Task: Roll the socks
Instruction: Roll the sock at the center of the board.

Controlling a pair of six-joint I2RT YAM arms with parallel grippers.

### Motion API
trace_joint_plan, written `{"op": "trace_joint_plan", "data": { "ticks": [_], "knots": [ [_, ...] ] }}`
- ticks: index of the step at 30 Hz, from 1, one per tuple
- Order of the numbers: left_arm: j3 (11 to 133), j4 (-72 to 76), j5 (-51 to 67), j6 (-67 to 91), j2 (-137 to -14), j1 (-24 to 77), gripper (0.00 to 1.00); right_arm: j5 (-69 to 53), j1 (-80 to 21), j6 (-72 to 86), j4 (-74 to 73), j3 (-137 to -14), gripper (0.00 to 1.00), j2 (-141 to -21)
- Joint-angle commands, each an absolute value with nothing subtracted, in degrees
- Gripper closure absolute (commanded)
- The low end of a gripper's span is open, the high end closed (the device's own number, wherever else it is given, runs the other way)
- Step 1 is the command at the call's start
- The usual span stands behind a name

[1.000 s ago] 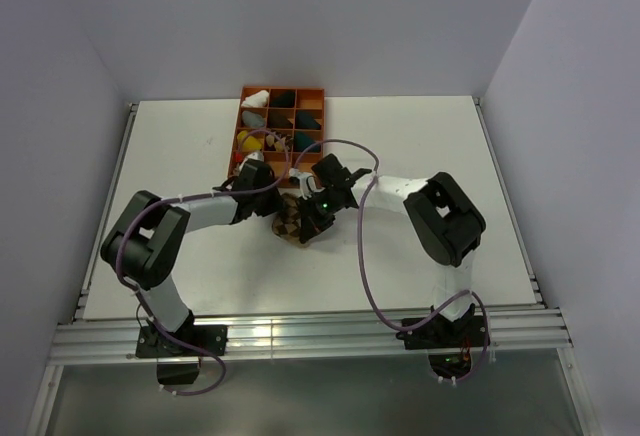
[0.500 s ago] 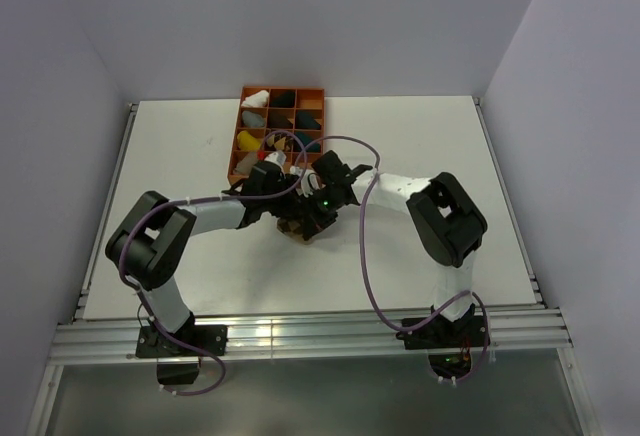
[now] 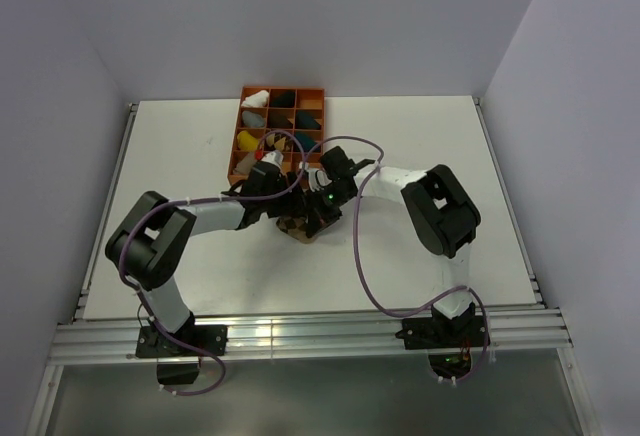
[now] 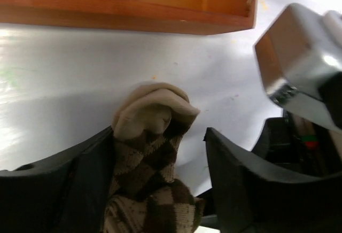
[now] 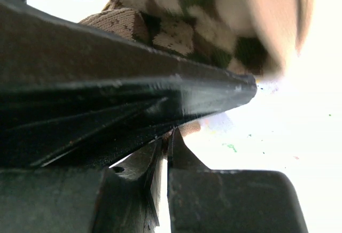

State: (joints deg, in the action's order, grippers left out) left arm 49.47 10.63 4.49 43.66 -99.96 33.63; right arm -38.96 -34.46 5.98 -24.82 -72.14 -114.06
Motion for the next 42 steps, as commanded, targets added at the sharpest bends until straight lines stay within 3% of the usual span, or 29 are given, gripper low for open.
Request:
{"op": "trace_joint_plan", "data": {
  "ticks": [1, 9, 22, 31, 33, 42],
  "knots": [
    [50.63, 10.99, 2.29, 45.09, -96.69, 34.37, 0.27, -33.92, -34.89, 5.36, -25.31, -73.48, 1.0, -116.28],
    [49.48, 3.61, -5.09, 51.68, -88.87, 32.61, 0.2, -33.05, -34.98, 4.92, -25.49, -73.48, 1.0, -114.26],
    [41.41, -0.53, -2.91, 56.95, -81.73, 28.58, 0.29, -28.31, -37.44, 3.43, -24.26, -71.98, 1.0, -109.34],
    [47.62, 5.36, 4.13, 52.22, -94.55, 26.02, 0.48, -22.5, -40.69, 0.79, -24.61, -71.63, 1.0, -105.91],
    [49.04, 6.06, 5.35, 50.9, -96.67, 26.02, 0.57, -21.1, -41.74, 0.62, -24.35, -71.28, 1.0, -104.68],
    [50.71, 11.95, 14.76, 48.87, -101.95, 26.37, 0.65, -19.16, -44.38, -5.8, -22.5, -69.08, 1.0, -98.71]
  ]
}}
